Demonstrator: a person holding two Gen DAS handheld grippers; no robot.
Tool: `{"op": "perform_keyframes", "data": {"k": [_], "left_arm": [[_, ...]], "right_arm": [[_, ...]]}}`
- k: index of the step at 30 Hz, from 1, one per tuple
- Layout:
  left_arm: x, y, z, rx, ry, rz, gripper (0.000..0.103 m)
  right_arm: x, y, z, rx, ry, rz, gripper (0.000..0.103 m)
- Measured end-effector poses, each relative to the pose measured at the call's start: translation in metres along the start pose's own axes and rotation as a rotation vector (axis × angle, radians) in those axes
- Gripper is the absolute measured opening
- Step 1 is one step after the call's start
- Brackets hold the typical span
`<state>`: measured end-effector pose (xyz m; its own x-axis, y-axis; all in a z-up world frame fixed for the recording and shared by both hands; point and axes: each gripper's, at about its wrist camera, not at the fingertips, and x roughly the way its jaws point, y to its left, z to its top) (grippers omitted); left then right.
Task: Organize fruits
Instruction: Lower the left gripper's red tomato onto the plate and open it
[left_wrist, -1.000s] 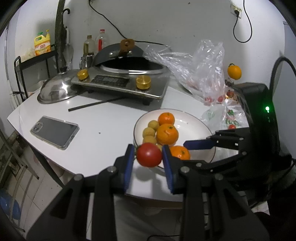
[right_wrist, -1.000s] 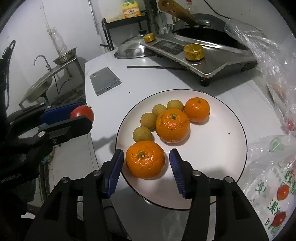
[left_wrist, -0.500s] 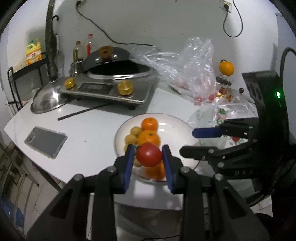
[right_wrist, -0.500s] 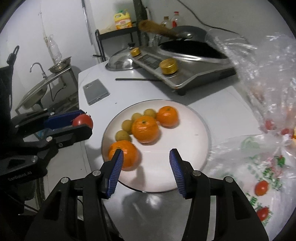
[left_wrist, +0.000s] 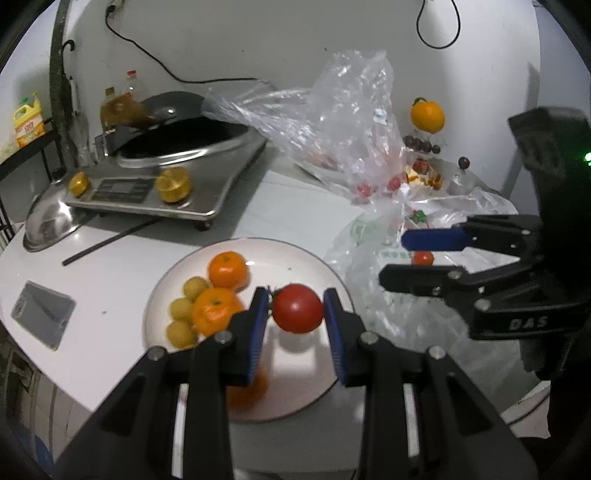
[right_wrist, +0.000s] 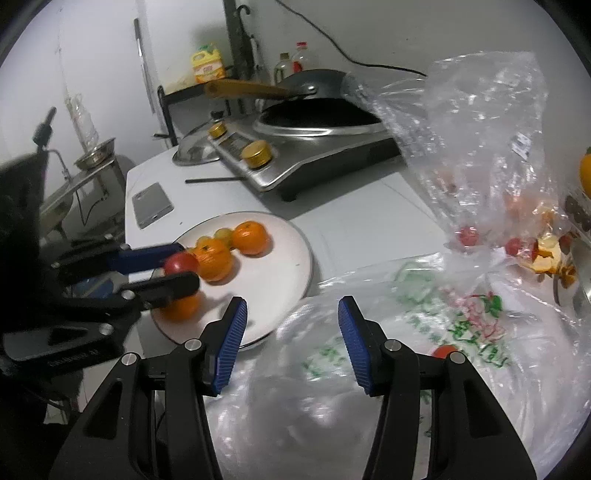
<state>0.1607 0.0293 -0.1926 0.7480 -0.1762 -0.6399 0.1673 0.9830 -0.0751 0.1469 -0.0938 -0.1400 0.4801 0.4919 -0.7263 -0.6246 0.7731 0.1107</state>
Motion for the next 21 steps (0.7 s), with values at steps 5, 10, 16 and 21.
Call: {"op": "perform_keyframes", "data": {"k": [5, 10, 16, 21], "left_arm": [[0.026, -0.005, 0.012, -0.012, 0.027, 0.008, 0.031], [0.048, -0.003, 0.017, -0.026, 0.058, 0.024, 0.031], [0.069, 0.003, 0.017, -0.052, 0.108, 0.025, 0.031], [0.08, 0.003, 0.019, -0.061, 0.145, 0.006, 0.032]], "right_arm": [[-0.002, -0.017, 0.001, 0.027, -0.035, 0.022, 0.054], [0.006, -0.032, -0.002, 0.044, -0.034, 0.023, 0.054], [0.013, -0.044, -0.002, 0.054, -0.032, 0.033, 0.054], [0.018, -0.051, -0.002, 0.067, -0.04, 0.031, 0.054]]}}
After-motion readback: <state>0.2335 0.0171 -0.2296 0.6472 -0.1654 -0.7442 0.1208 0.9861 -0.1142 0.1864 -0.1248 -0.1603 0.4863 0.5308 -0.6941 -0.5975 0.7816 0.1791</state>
